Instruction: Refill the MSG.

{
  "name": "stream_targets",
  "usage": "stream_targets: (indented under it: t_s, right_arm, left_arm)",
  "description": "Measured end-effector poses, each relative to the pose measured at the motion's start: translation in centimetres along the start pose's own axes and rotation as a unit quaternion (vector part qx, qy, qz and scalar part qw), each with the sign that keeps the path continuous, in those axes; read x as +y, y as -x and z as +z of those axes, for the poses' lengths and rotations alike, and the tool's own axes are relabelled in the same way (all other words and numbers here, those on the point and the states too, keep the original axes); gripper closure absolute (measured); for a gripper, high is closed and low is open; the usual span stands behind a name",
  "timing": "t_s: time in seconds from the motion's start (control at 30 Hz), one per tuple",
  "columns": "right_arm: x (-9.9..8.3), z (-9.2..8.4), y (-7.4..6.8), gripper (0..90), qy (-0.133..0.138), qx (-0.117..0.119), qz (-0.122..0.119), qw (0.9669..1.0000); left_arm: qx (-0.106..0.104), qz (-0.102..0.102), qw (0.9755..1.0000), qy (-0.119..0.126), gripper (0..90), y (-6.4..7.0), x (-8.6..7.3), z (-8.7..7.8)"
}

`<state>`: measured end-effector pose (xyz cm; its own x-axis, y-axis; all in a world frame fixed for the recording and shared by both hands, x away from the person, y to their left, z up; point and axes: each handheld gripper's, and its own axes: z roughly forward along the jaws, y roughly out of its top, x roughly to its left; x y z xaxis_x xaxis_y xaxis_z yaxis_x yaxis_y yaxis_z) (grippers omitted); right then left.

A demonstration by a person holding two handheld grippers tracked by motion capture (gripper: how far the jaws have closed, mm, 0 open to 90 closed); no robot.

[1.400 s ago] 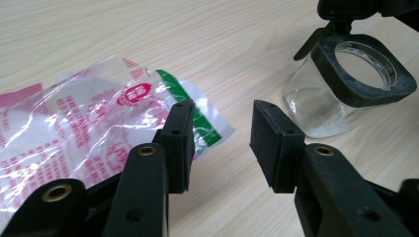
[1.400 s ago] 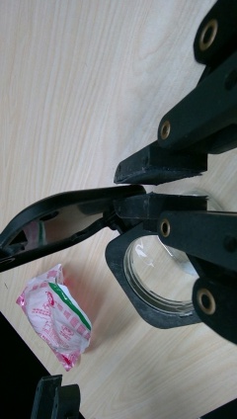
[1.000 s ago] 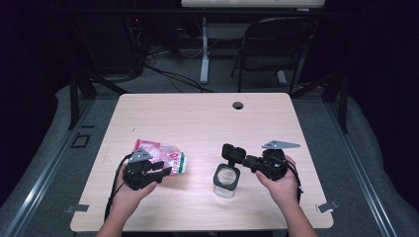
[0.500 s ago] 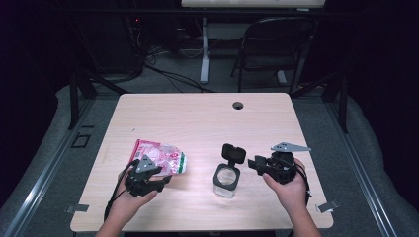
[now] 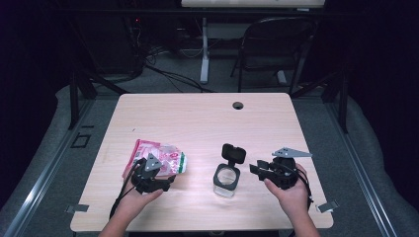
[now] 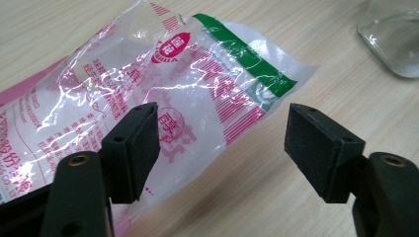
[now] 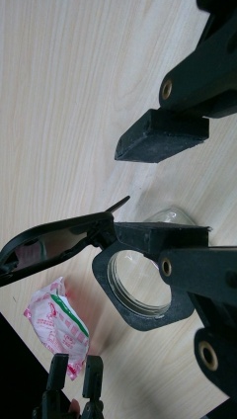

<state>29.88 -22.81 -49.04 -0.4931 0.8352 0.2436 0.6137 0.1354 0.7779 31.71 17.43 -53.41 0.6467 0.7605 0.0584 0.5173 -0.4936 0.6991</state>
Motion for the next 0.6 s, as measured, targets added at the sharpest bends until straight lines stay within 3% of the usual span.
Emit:
stream_targets:
  t_s: [0.2, 0.3, 0.6]
  right_arm:
    - [-0.1, 0.1, 0.0, 59.5, -0.002, -0.003, -0.002, 1.0000]
    - [-0.1, 0.3, -0.1, 59.1, -0.002, -0.002, -0.004, 1.0000]
    - [-0.1, 0.8, -0.3, 58.8, -0.007, -0.003, -0.009, 0.9999]
  left_arm:
    - [0.007, -0.005, 0.9999, -0.015, 29.0, -0.2, -0.7, 1.1]
    - [0.022, 0.003, 0.9995, -0.024, 29.1, -0.2, -1.0, 1.5]
    - [0.060, 0.023, 0.9979, -0.009, 29.5, -0.2, -1.7, 2.1]
